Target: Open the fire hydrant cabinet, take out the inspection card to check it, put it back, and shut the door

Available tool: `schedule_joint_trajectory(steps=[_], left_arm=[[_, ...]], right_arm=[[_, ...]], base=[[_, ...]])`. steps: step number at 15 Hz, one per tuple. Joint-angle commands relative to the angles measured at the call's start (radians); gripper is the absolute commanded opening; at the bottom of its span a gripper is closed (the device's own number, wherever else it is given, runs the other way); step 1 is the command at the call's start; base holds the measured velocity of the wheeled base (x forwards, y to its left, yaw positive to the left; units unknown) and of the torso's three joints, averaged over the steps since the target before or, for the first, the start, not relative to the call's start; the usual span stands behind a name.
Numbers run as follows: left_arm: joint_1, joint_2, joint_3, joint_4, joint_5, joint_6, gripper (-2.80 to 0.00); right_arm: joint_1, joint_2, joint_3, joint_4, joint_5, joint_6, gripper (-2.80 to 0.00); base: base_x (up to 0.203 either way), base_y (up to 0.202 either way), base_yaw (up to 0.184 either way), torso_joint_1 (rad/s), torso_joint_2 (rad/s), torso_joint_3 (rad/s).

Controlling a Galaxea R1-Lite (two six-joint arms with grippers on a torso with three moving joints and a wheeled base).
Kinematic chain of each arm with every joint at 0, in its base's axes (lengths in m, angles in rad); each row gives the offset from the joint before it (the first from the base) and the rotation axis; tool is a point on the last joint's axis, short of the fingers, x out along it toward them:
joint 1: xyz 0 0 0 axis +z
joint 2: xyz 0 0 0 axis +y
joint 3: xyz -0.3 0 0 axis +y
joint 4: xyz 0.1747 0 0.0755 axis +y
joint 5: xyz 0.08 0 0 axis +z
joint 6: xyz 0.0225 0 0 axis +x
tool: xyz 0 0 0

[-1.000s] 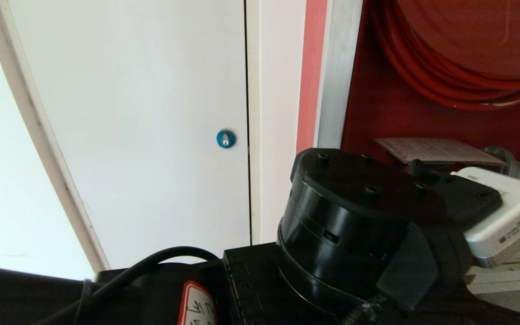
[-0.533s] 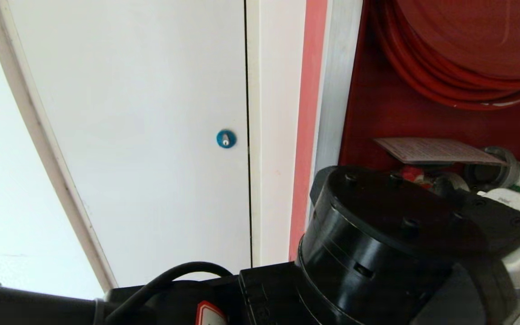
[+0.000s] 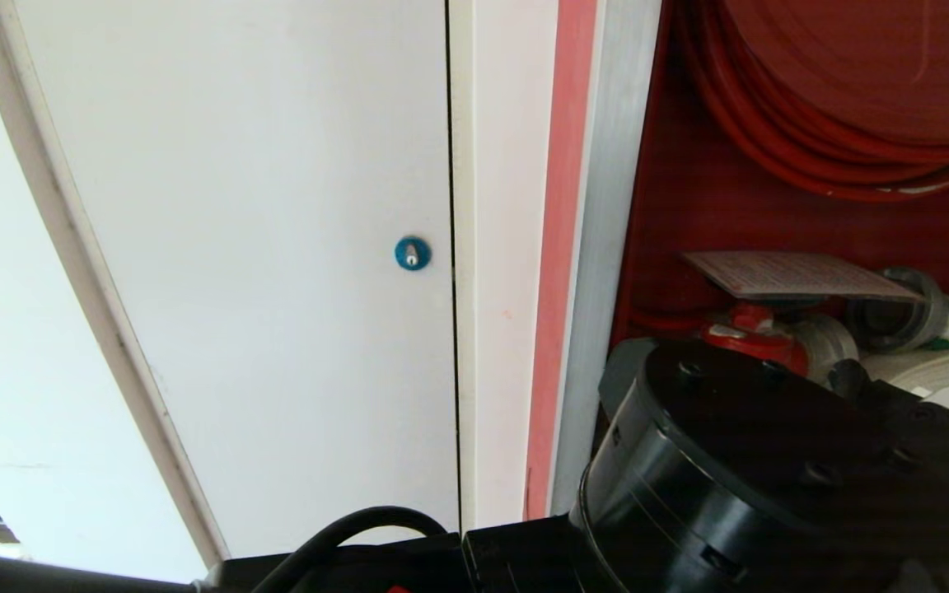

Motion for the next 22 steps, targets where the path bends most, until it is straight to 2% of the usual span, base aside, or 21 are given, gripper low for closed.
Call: schedule_joint_trajectory(steps=[1, 2, 5, 9, 13, 16, 22], left_arm=[[0.003, -0.006, 0.007, 0.0, -0.001, -0.001, -2.8], [0.015, -0.007, 0.015, 0.001, 0.006, -0.001, -2.8], [0.116, -0.031, 0.046, 0.0, 0.022, 0.001, -2.8], [0.311, -0.079, 0.12, 0.001, 0.022, 0.005, -2.8], [0.555, -0.162, 0.235, -0.003, 0.02, 0.027, -2.8], [0.735, -0.3, 0.355, -0.004, 0.017, 0.056, -2.8], [0.948, -0.712, 0.562, 0.003, 0.02, 0.09, -2.8]], right_arm=[[0.0, 0.001, 0.0, 0.0, 0.0, 0.0, -2.8], [0.0, 0.001, 0.0, 0.0, 0.002, 0.0, -2.8], [0.0, 0.001, 0.0, 0.0, 0.0, 0.0, -2.8], [0.0, 0.001, 0.0, 0.0, 0.0, 0.0, -2.8], [0.0, 0.001, 0.0, 0.0, 0.0, 0.0, -2.8], [0.0, 0.001, 0.0, 0.0, 0.0, 0.0, -2.8], [0.0, 0.001, 0.0, 0.0, 0.0, 0.0, -2.8]], base=[[0.0, 0.0, 0.0, 0.0, 0.0, 0.0], [0.0, 0.0, 0.0, 0.0, 0.0, 0.0], [0.0, 0.0, 0.0, 0.0, 0.0, 0.0], [0.0, 0.0, 0.0, 0.0, 0.0, 0.0], [0.0, 0.0, 0.0, 0.0, 0.0, 0.0], [0.0, 0.0, 0.0, 0.0, 0.0, 0.0], [0.0, 0.0, 0.0, 0.0, 0.0, 0.0]])
